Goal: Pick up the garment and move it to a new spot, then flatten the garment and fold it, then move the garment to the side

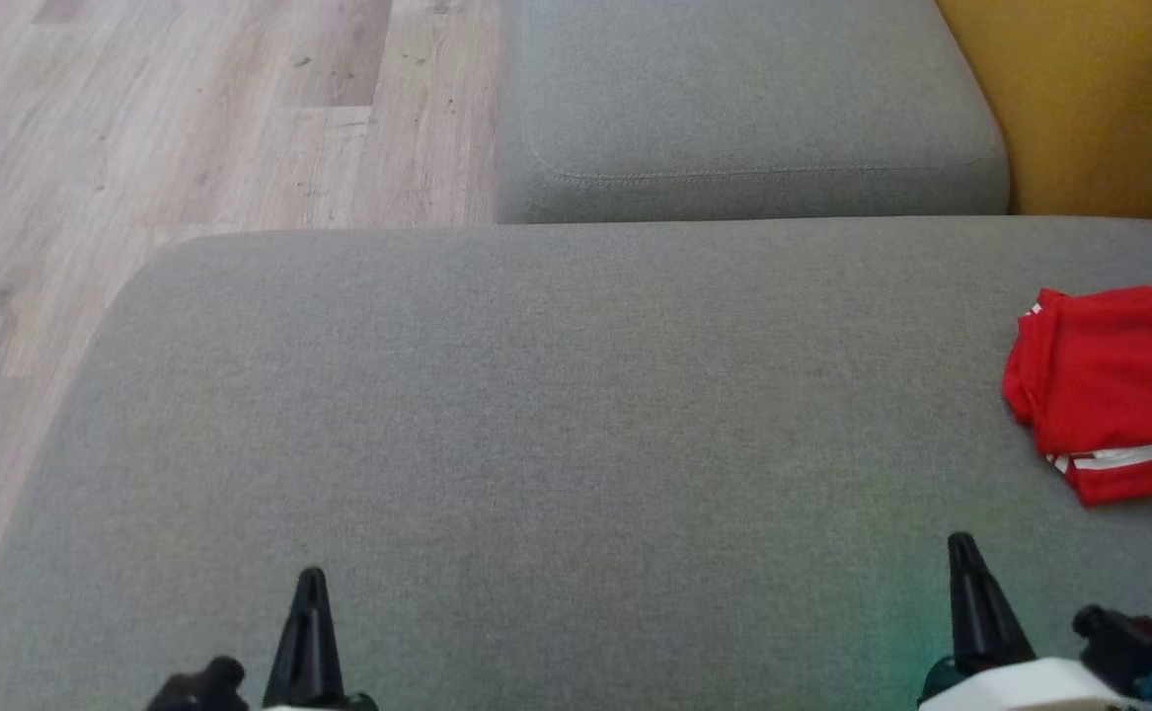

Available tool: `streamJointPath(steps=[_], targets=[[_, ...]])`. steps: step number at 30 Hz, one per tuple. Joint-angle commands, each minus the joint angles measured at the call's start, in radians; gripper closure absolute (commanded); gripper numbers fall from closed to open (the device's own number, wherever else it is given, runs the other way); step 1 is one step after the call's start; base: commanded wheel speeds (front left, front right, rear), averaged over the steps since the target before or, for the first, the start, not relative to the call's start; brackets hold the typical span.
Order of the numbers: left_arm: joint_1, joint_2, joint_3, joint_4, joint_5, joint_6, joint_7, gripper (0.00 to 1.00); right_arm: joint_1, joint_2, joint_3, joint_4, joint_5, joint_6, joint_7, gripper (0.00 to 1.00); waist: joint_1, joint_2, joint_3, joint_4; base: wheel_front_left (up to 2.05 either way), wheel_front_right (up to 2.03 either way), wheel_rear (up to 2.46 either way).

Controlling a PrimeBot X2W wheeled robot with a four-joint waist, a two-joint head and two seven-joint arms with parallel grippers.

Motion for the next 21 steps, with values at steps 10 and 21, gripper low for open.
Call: streamJointPath(steps=[10,21], targets=[[-0.078,0.013,0.040,-0.023,-0.133,-0.022,0.025,1.00,-0.077,-0.014,-0.012,-0.030,0.137,0.000,0.028,1.00,0.0000,0.0000,0.010,-0.006,0.00,0.00,0.00],[-0.102,0.016,0.069,-0.018,-0.276,-0.043,0.056,1.00,-0.103,-0.016,-0.026,-0.031,0.282,0.000,0.061,1.00,0.0000,0.0000,0.021,-0.013,0.00,0.00,0.00]])
